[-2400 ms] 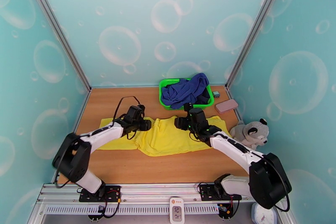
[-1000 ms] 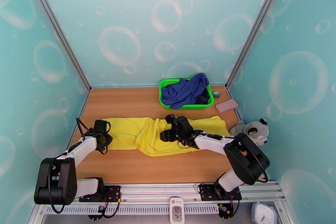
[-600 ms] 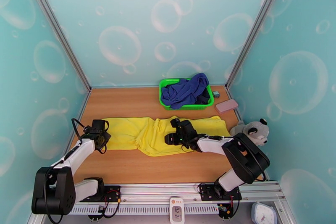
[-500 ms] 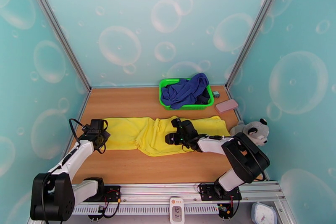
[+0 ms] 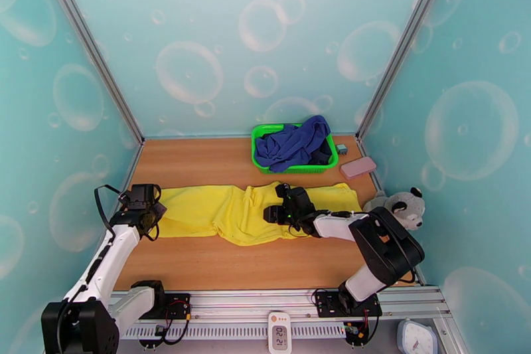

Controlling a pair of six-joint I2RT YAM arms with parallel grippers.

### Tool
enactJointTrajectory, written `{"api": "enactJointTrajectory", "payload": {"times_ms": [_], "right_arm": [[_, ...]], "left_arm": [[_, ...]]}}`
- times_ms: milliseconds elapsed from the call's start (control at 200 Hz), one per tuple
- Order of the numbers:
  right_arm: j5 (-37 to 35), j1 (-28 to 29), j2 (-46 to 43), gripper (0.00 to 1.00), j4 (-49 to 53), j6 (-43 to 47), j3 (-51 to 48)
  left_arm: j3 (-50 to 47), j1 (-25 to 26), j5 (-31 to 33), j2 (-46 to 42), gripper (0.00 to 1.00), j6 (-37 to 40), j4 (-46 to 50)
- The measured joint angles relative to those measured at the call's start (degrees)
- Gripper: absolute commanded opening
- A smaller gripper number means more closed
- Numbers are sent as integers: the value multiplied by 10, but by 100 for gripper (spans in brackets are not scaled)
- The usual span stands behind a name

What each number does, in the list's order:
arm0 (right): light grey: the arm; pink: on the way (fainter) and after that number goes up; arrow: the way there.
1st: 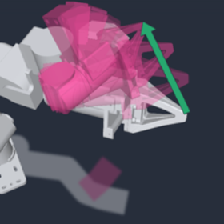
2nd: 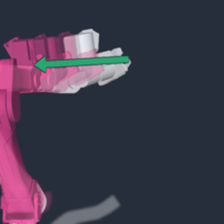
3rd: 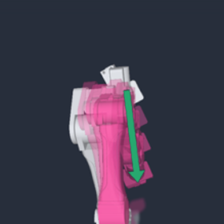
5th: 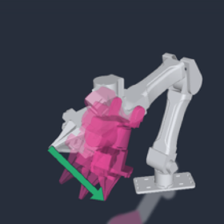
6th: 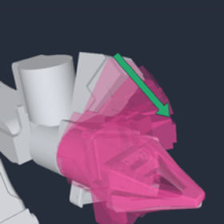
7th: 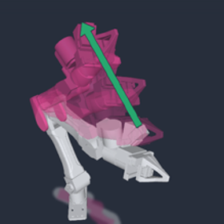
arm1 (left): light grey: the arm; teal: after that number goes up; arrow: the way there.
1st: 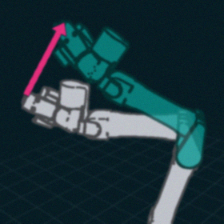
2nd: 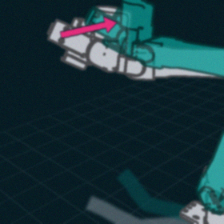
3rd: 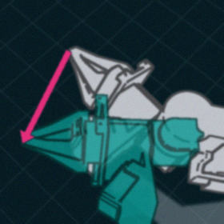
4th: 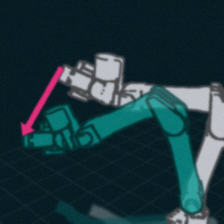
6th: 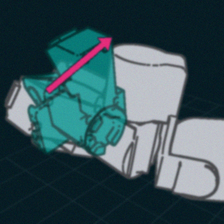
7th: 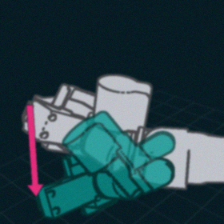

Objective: Fold and stack the trousers

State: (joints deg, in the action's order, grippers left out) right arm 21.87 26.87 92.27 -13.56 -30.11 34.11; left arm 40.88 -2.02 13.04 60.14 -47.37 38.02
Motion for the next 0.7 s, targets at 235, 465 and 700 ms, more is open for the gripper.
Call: {"api": "enactJointTrajectory", "payload": {"times_ms": [235,465,700], "right_arm": [[0,-1,0,55,0,-4,0],[0,-10,0,55,-18,-8,-9],[0,-11,0,55,-30,-8,-14]], "left_arm": [[32,-48,-28,47,0,37,-7],[183,-50,-55,152,0,78,-38],[214,-44,-61,136,0,119,-79]]}}
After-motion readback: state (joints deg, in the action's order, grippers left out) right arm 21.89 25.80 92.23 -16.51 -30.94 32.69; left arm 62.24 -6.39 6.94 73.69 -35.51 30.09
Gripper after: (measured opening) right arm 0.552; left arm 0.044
